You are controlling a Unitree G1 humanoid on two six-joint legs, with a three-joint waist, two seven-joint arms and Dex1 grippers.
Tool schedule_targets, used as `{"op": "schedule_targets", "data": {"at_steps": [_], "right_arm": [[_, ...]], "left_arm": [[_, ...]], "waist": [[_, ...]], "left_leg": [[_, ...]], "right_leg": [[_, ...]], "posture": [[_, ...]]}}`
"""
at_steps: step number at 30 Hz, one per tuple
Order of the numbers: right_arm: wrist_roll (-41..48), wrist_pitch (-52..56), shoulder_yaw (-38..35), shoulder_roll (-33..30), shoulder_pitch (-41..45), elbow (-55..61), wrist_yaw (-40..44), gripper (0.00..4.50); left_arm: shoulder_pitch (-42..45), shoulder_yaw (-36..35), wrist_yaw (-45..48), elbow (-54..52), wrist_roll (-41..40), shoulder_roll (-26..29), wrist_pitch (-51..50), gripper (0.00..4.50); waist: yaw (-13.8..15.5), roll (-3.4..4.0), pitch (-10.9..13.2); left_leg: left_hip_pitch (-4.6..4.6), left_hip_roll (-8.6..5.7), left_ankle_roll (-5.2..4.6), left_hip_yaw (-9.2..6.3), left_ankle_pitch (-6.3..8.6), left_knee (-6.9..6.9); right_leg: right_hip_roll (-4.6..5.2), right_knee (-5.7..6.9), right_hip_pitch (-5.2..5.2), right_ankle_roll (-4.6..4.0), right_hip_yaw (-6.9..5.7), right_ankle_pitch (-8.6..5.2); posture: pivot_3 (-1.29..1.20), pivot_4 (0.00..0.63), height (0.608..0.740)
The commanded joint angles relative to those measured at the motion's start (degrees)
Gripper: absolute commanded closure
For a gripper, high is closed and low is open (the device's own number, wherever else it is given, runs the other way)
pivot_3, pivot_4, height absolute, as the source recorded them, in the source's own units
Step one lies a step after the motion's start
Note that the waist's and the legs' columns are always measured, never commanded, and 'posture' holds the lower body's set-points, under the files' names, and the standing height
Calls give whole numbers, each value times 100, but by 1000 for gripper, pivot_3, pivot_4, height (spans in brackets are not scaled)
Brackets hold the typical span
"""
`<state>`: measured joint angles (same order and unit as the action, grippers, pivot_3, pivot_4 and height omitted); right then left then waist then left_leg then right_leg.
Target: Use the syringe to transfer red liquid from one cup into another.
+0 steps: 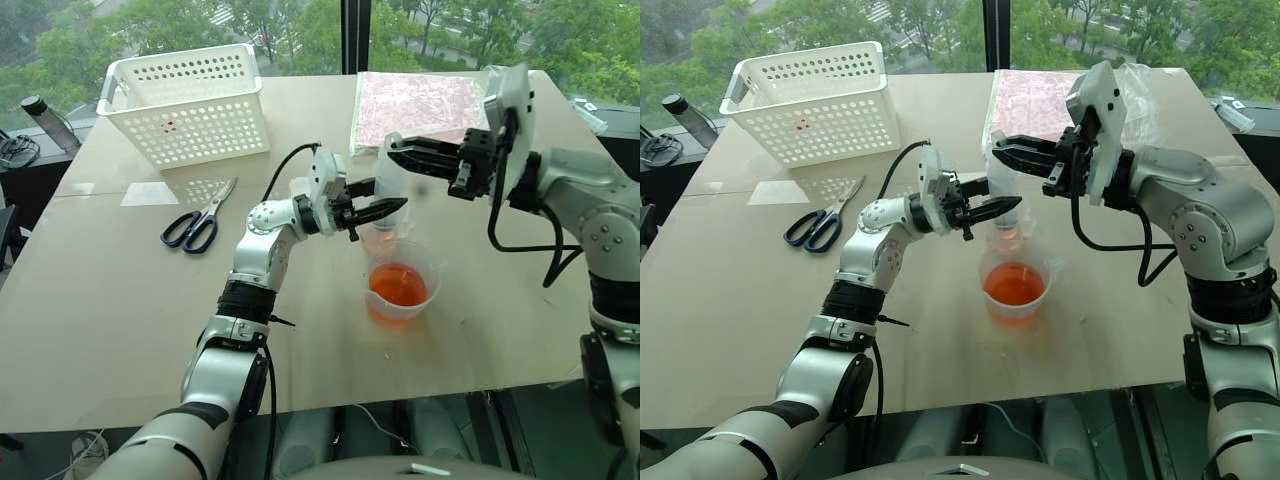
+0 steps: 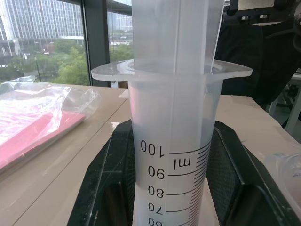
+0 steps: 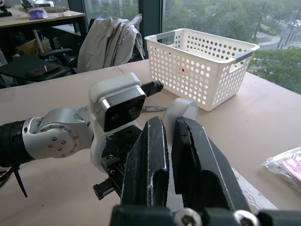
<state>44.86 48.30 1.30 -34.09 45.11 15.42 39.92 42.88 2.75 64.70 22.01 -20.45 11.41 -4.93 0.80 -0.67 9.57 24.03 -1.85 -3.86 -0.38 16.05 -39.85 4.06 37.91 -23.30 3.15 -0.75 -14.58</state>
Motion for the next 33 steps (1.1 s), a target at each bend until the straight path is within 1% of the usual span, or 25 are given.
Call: {"op": "schedule_targets", "data": {"at_steps": [1,13,23,27,30,32,33], "right_arm": [[-99,89,425,67,-353,221,263,4458],[-254,146,466,321,-607,362,240,4458],[-337,200,426,513,-989,447,209,4458],[-305,97,261,627,-988,494,114,4458],[-126,53,-25,804,-830,463,-15,4458],[220,191,-264,903,-712,427,67,4458],[271,190,-321,918,-682,455,93,4100]], "left_arm": [[482,-245,-258,-206,-286,-145,-41,3075],[1049,-544,-476,189,-340,-122,-11,3075],[1149,-660,-507,157,-417,28,-138,3075],[1114,-667,-461,39,-446,126,-252,3075],[1103,-659,-446,-51,-452,170,-323,3075],[1095,-660,-440,-104,-470,196,-371,3075],[1085,-644,-415,-123,-459,228,-384,3075]], "waist": [[0,0,0],[-5,0,0],[-9,0,0],[-12,0,0],[-9,0,0],[-5,0,0],[-4,0,0]], "left_leg": [[0,0,0,0,0,0],[0,-1,2,3,-1,0],[0,-1,2,6,-1,0],[0,-1,2,6,-1,0],[0,-1,2,6,-1,0],[0,-1,2,6,-1,0],[0,-2,2,7,-1,0]], "right_leg": [[0,0,0,0,0,0],[-5,4,-3,0,-3,0],[-6,6,-5,0,-3,0],[-7,6,-5,0,-3,0],[-8,7,-6,0,-4,0],[-8,7,-6,0,-3,0],[-9,7,-6,1,-3,0]], "posture": [[0,150,740],[0,150,740],[0,150,740],[0,150,740],[0,150,740],[0,150,740],[0,150,740]]}}
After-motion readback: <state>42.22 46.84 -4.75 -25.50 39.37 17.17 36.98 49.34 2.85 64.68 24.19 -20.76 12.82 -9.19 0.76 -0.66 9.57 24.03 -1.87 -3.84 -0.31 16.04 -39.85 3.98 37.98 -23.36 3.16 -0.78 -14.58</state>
